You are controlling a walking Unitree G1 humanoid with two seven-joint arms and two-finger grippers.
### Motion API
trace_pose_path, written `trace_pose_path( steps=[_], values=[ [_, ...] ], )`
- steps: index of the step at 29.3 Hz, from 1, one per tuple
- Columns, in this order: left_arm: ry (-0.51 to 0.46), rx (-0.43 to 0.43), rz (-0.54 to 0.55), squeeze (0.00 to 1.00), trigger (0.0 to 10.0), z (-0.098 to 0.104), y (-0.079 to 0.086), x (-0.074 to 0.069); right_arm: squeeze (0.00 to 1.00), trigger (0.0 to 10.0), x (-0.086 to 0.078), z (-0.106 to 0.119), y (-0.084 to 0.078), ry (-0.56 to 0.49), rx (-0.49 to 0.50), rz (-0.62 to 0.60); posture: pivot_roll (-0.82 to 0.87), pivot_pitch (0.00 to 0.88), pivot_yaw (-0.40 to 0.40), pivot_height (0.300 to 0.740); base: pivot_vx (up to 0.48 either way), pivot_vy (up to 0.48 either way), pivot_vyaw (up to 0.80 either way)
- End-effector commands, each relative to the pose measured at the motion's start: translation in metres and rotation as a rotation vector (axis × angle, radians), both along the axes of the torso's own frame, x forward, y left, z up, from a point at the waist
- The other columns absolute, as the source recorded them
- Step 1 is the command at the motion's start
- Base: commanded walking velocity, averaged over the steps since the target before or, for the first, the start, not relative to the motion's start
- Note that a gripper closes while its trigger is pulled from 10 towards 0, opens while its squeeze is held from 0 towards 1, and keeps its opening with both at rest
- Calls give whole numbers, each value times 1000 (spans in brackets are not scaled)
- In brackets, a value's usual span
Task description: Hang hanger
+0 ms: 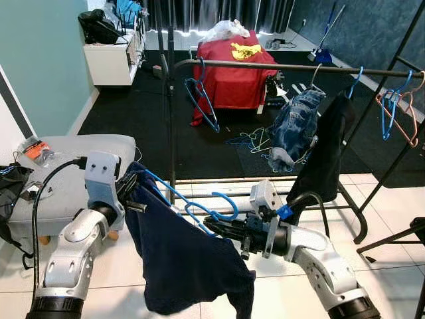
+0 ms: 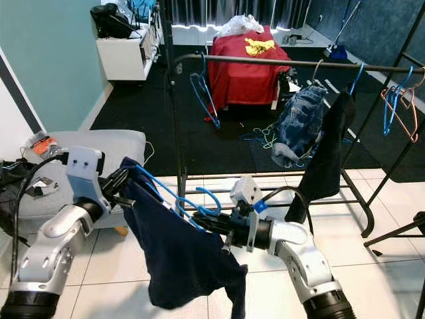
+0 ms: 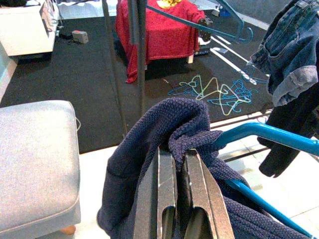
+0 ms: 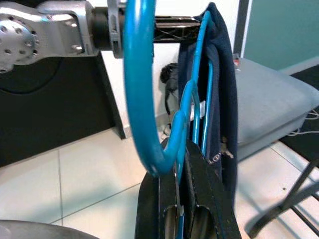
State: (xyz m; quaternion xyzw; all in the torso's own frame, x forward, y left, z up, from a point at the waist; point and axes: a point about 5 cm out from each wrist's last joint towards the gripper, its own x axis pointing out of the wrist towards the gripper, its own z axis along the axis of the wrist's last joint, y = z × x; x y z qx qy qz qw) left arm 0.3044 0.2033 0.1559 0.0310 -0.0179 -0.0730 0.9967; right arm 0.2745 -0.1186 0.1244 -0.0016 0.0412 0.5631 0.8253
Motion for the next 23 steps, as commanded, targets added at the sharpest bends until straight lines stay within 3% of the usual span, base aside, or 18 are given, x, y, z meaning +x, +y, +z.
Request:
trace_pose_path(
  steps=[1, 3, 4, 6, 11, 21, 22, 23],
  values=[
    [-64, 39, 171, 0, 0, 16, 38, -1, 0, 10000, -5, -13, -13, 48, -45, -28, 6, 0, -33, 740, 0, 0, 0],
    [-89, 44, 177, 0, 0, 22, 40, 0, 0, 10000, -7, -31, -20, 52, -153, -81, 7, 0, -34, 740, 0, 0, 0],
    [-89, 44, 177, 0, 0, 22, 40, 0, 0, 10000, -7, -31, -20, 52, -153, -81, 7, 0, -34, 740, 0, 0, 0],
    [-124, 53, 173, 0, 0, 30, 41, 2, 0, 10000, -5, -49, -29, 45, -291, -157, 6, 0, -34, 740, 0, 0, 0],
    [-161, 60, 149, 0, 0, 37, 37, 4, 0, 10000, 0, -60, -36, 41, -382, -245, 7, 0, -34, 740, 0, 0, 0],
    [-171, 75, 134, 0, 0, 39, 35, 3, 0, 10000, 5, -60, -40, 25, -395, -307, 8, 0, -33, 740, 0, 0, 0],
    [-169, 87, 132, 0, 627, 39, 34, 3, 0, 10000, 6, -58, -40, 10, -383, -312, 6, 0, -33, 740, 0, 0, 0],
    [-166, 98, 127, 0, 10000, 38, 32, 3, 0, 10000, 6, -56, -39, -6, -371, -313, 5, 4, -32, 740, 0, 0, 0]
  ],
)
